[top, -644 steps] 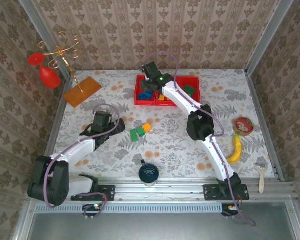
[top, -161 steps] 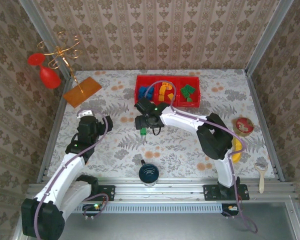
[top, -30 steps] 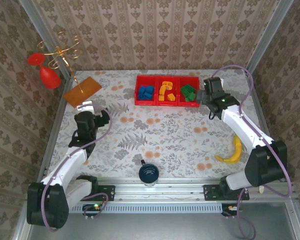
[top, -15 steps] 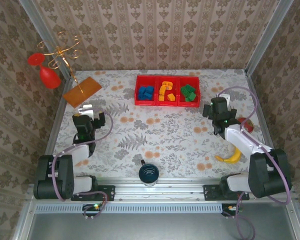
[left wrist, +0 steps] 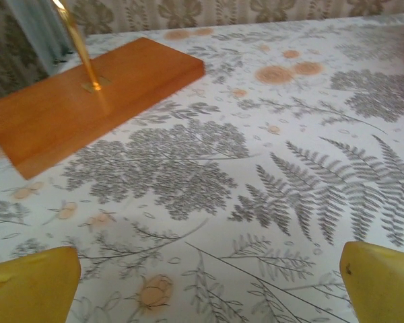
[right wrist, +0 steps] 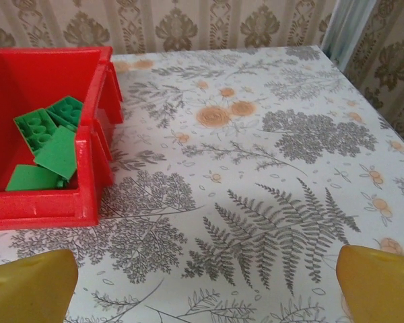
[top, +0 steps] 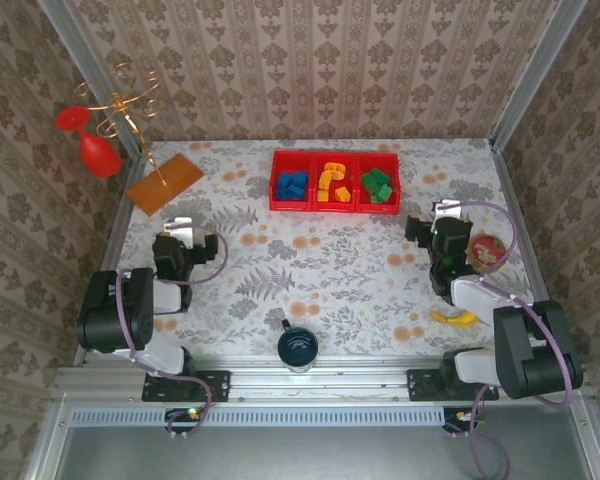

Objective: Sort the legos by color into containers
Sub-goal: Reset both arms

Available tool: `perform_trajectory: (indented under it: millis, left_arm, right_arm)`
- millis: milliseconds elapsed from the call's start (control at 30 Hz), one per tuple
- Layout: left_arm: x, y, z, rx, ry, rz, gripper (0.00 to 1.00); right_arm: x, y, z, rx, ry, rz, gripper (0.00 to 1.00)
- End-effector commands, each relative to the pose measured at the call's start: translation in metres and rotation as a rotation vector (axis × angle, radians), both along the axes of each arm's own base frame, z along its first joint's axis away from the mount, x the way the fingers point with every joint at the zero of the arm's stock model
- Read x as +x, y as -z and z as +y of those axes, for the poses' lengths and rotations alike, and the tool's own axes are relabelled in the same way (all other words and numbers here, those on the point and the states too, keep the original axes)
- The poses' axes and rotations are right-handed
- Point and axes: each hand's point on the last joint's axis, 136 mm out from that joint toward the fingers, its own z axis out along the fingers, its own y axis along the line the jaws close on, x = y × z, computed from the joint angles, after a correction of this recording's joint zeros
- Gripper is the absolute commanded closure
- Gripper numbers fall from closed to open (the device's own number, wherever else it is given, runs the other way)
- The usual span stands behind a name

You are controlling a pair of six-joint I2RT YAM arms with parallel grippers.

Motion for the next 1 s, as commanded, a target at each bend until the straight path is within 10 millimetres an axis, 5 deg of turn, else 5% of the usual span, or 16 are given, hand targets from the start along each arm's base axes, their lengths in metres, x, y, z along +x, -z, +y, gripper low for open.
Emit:
perform_trajectory:
  millis: [0,233,967]
  left_arm:
    - [0.010,-0.019,-0.018,0.014,0.125,-0.065,0.00]
    - [0.011,-0.017,-0.024,-0.030,0.203,-0.040,0.00]
    - [0.012,-0.018,-0.020,-0.032,0.180,-0.037,0.00]
  right_arm:
    - [0.006,-0.006,0.006,0.015,-0.072,-0.078,0.00]
    - [0.017,0.029,0.018,0.054,-0.179,-0.054,0.00]
    - [0.023,0.034,0.021,0.064,-0.205,-0.010,0.00]
